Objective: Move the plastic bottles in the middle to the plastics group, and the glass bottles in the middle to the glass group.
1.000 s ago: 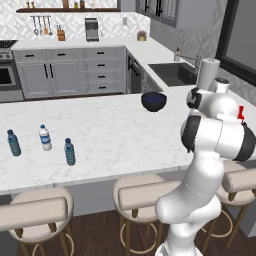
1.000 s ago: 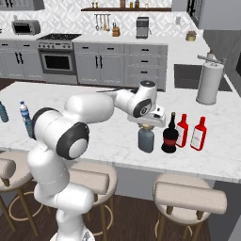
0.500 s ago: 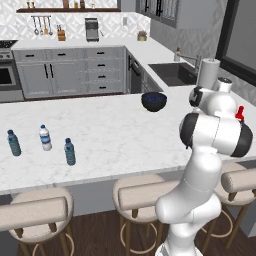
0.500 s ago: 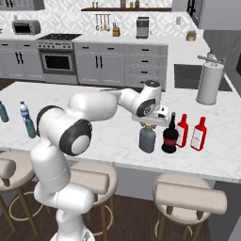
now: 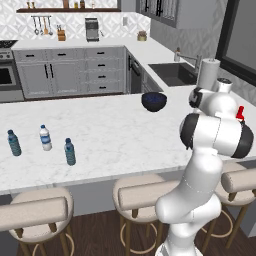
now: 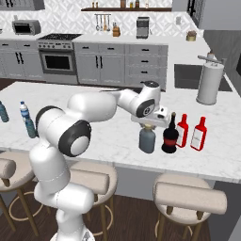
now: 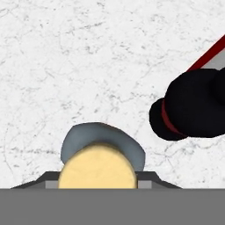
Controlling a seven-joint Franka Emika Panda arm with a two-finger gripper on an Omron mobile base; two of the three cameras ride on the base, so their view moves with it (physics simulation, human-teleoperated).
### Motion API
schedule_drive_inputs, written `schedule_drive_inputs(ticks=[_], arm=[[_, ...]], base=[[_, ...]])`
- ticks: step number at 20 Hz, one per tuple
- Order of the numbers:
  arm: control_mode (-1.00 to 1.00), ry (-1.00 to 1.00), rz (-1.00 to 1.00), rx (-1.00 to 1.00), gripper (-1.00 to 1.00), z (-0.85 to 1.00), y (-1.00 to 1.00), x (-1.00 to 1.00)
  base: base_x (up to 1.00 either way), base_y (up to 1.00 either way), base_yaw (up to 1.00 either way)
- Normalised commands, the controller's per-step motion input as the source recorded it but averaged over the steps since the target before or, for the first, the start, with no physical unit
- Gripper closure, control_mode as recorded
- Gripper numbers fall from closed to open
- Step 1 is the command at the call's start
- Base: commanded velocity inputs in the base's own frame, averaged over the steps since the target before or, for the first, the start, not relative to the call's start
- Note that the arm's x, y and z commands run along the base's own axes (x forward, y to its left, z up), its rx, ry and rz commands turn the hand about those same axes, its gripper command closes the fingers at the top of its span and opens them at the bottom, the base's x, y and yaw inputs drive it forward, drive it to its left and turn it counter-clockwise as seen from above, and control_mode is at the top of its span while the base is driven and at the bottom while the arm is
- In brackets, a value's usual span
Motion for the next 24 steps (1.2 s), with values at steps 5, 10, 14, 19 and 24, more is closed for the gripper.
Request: schedule_drive_inputs(ticks=[5,10,14,19,24], arm=[[-1.00,0.00,0.00,-0.01,-1.00,-0.28,0.08,0.07],[-1.00,0.02,0.00,0.00,-1.00,-0.23,0.00,0.00],[-1.00,0.03,0.00,0.00,-1.00,0.00,0.00,0.00],[-1.00,0.01,0.00,0.00,-1.00,0.24,0.01,0.04],[-1.00,0.01,0.00,0.00,-1.00,0.32,0.39,-0.56]], base=[[0.00,0.00,0.00],[0.00,0.00,0.00],[0.00,0.00,0.00],[0.00,0.00,0.00],[0.00,0.00,0.00]])
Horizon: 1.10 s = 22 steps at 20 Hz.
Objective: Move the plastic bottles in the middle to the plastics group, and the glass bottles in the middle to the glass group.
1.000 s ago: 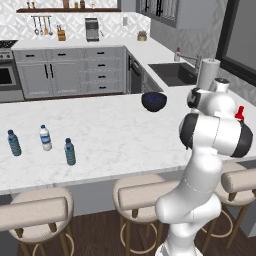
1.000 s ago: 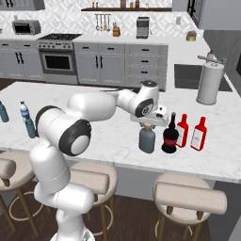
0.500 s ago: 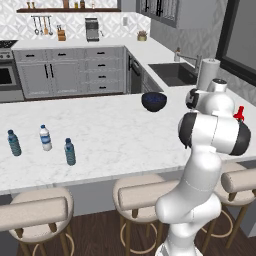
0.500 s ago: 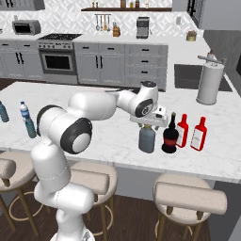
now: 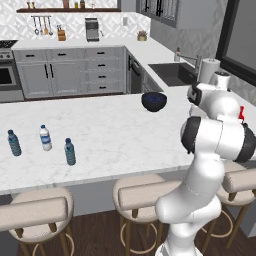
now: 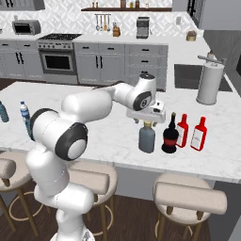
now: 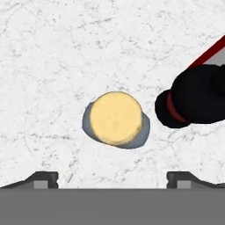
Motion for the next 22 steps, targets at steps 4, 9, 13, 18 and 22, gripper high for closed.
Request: schedule_drive_inputs(ticks=[4,9,13,18,22], arm=[[-1.00,0.02,0.00,-0.15,-1.00,0.00,0.91,-0.57],[-1.00,0.01,0.00,-0.18,-1.00,-0.02,0.99,-0.56],[-1.00,0.00,0.00,-0.03,-1.00,0.00,0.72,-0.72],[-1.00,-0.08,0.00,0.00,-1.00,0.00,0.42,-0.97],[-1.00,-0.07,0.00,0.00,-1.00,0.00,0.39,-0.99]], base=[[0.00,0.00,0.00],[0.00,0.00,0.00],[0.00,0.00,0.00],[0.00,0.00,0.00],[0.00,0.00,0.00]])
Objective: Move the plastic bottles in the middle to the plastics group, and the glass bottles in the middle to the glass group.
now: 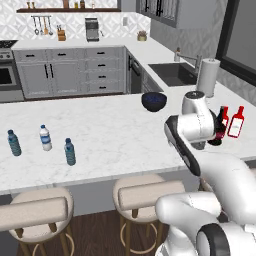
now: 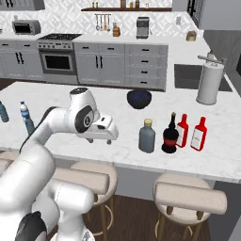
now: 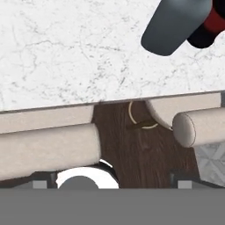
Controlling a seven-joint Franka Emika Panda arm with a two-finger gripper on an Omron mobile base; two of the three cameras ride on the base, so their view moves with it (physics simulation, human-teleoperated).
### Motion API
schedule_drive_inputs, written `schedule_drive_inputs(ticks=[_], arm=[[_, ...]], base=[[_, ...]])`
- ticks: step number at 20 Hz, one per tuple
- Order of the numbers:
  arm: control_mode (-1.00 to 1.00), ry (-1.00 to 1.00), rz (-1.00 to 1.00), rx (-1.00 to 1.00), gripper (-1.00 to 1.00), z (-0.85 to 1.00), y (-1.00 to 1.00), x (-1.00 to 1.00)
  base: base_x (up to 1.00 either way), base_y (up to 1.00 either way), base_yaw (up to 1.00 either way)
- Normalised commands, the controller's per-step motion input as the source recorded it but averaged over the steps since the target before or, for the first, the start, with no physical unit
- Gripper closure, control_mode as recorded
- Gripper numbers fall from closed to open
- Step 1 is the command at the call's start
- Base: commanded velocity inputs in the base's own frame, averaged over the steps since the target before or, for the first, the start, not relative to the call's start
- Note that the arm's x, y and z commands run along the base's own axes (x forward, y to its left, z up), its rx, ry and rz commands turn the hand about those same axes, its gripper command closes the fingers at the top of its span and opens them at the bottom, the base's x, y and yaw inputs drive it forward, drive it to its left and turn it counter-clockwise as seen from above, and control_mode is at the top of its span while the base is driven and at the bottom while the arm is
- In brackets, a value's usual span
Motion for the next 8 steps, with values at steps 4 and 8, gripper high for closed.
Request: schedule_drive_inputs(ticks=[4,8], arm=[[-1.00,-0.05,0.00,0.06,-1.00,0.00,0.31,-0.95],[-1.00,-0.16,0.00,0.07,-1.00,0.00,0.30,-0.92]], base=[[0.00,0.00,0.00],[0.00,0.00,0.00]])
